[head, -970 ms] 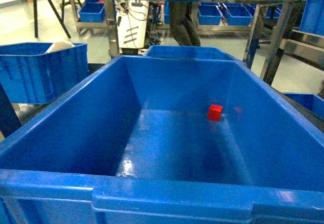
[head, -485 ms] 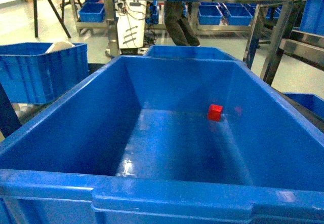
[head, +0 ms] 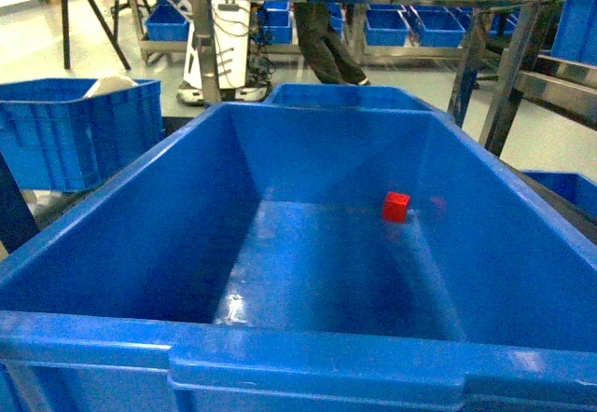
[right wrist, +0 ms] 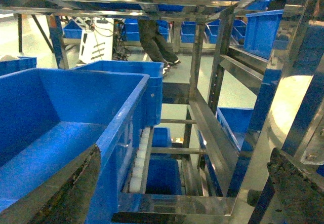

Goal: Place magnetic block on left shelf second layer

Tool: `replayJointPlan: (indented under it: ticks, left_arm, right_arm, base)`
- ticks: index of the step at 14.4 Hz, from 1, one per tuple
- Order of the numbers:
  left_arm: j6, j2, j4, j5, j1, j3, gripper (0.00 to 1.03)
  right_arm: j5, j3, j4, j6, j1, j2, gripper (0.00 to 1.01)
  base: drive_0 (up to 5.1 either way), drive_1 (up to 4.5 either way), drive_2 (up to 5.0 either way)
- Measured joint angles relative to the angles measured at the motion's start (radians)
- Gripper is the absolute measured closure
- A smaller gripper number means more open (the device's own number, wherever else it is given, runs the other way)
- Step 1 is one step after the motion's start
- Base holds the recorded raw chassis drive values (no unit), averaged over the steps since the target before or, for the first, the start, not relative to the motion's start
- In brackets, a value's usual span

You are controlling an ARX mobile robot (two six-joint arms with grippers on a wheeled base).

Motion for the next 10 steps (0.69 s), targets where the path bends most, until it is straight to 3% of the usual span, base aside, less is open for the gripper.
replayJointPlan:
  ticks: [10]
  left_arm:
    - [0.000, 0.000, 0.000, 0.000, 0.000, 0.000, 0.05]
  right_arm:
    - [0.000, 0.000, 0.000, 0.000, 0.000, 0.000, 0.03]
  base:
    - [0.0, 0.00, 0.0]
